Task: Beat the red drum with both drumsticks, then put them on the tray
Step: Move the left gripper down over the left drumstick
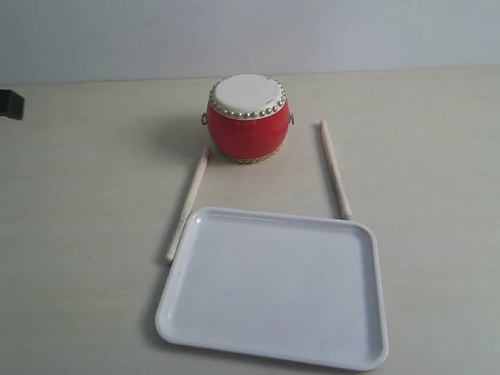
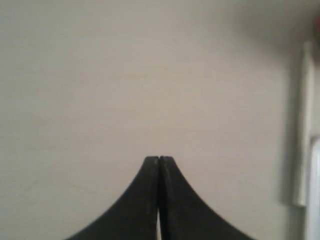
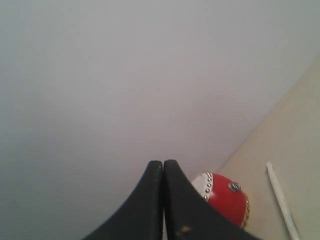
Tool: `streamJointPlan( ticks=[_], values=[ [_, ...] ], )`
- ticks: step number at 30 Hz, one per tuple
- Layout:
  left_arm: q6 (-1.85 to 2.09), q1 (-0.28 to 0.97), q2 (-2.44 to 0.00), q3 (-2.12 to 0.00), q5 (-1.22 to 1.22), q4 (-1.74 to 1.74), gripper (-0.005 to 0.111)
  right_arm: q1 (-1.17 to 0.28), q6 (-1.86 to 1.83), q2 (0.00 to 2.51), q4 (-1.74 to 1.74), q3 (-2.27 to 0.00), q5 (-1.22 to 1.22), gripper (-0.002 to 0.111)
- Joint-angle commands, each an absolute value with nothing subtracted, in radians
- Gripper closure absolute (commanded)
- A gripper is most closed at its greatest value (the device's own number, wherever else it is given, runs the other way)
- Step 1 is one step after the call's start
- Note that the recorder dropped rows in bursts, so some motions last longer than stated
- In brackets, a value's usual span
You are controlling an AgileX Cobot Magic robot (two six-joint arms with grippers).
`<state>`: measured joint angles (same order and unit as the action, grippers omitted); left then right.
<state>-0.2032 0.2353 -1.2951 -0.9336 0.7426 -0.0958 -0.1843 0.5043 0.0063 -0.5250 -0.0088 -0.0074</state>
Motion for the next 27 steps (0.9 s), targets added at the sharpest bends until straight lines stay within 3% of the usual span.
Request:
streamJointPlan(
  ticks=[1, 8, 19, 27],
  values=[
    [0.036, 0.243, -1.415, -1.036, 0.914, 0.205, 0.107, -0.187, 0.491, 0.000, -0.512, -0.008, 0.104, 0.108],
    [0.045, 0.293, -1.658, -1.259, 1.178, 0.259, 0.107, -0.187, 0.469, 0.000, -0.512, -0.008, 0.198, 0.108],
    [0.024, 0.429, -1.966, -1.585, 1.169, 0.243, 0.107, -0.187, 0.386, 0.000, -0.512, -0.008, 0.198, 0.108],
    [-0.065, 0.433, -2.107, -1.654, 1.176, 0.251, 0.107, -0.187, 0.386, 0.000, -0.512, -0.008, 0.205, 0.108]
  ],
)
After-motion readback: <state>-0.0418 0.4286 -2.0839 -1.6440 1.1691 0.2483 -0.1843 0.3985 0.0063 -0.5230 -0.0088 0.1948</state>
